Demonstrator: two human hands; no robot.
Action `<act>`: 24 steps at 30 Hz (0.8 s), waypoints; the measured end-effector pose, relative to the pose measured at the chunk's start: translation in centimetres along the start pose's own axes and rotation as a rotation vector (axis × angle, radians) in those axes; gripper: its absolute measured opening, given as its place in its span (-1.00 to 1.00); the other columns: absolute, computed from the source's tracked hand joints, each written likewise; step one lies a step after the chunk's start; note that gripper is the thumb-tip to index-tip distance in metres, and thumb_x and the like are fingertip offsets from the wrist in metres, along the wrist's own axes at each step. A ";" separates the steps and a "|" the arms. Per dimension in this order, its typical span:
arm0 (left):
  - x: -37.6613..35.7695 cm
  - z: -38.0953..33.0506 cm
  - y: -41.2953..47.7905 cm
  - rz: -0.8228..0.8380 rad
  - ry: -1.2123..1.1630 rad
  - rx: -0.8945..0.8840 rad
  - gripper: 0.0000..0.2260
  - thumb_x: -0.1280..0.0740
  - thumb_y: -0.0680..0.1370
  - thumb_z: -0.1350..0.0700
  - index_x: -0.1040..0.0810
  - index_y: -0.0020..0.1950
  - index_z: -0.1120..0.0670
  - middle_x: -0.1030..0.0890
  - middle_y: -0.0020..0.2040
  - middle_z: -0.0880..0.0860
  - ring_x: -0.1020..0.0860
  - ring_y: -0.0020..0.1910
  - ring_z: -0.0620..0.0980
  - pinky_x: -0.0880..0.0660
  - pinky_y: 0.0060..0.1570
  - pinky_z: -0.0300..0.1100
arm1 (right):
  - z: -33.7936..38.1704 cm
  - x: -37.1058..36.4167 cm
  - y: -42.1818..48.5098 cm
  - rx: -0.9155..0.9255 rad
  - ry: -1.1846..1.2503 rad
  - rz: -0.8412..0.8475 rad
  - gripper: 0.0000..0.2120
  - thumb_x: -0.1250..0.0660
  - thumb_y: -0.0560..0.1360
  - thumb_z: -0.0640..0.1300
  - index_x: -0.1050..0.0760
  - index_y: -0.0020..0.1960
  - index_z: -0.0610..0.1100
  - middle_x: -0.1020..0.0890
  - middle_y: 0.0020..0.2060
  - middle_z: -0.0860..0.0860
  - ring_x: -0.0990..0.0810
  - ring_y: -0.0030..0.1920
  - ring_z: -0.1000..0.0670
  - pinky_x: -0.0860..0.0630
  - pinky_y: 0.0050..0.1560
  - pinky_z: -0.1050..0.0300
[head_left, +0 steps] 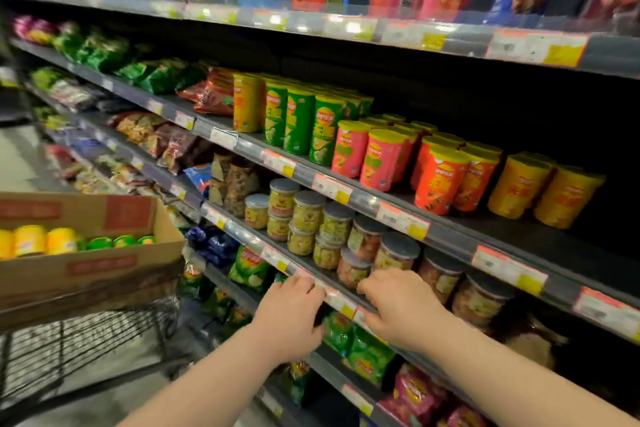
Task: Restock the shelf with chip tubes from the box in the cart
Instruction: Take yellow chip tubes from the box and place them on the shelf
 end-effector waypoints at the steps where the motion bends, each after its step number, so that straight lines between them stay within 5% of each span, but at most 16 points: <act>1: -0.3 0.9 -1.1 0.011 0.000 0.021 -0.57 -0.21 0.52 -0.16 -0.37 0.30 0.03 -0.41 0.24 0.03 -0.38 0.25 0.08 -0.35 0.23 -0.02 | 1.2 -0.3 0.4 0.009 0.008 0.013 -0.67 -0.20 0.52 0.05 -0.43 0.22 -0.04 -0.52 0.13 -0.02 -0.46 0.18 -0.11 -0.34 0.09 0.07; 16: -4.8 12.9 -17.4 0.153 -0.078 0.428 -0.58 -0.20 0.51 -0.14 -0.36 0.31 -0.01 -0.41 0.23 0.01 -0.39 0.25 0.07 -0.36 0.21 -0.04 | 19.9 -5.3 5.7 0.223 0.114 0.244 -0.61 -0.21 0.54 0.06 -0.40 0.32 -0.04 -0.51 0.24 -0.05 -0.41 0.31 -0.14 -0.36 0.26 -0.03; 24: -8.2 15.9 -20.6 0.241 -0.149 0.599 -0.48 -0.19 0.51 -0.18 -0.28 0.43 -0.04 -0.36 0.35 0.01 -0.33 0.35 0.06 -0.31 0.28 -0.06 | 24.5 -8.2 9.0 0.320 0.168 0.361 -0.62 -0.20 0.51 0.05 -0.38 0.30 -0.02 -0.50 0.20 -0.06 -0.47 0.19 -0.14 -0.40 0.12 0.02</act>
Point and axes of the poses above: each hand's wrist, its own y-axis towards the middle knuckle, its own x-axis out of the back of the hand, z = x × y, the point moved 1 cm from there along y, towards the middle knuckle
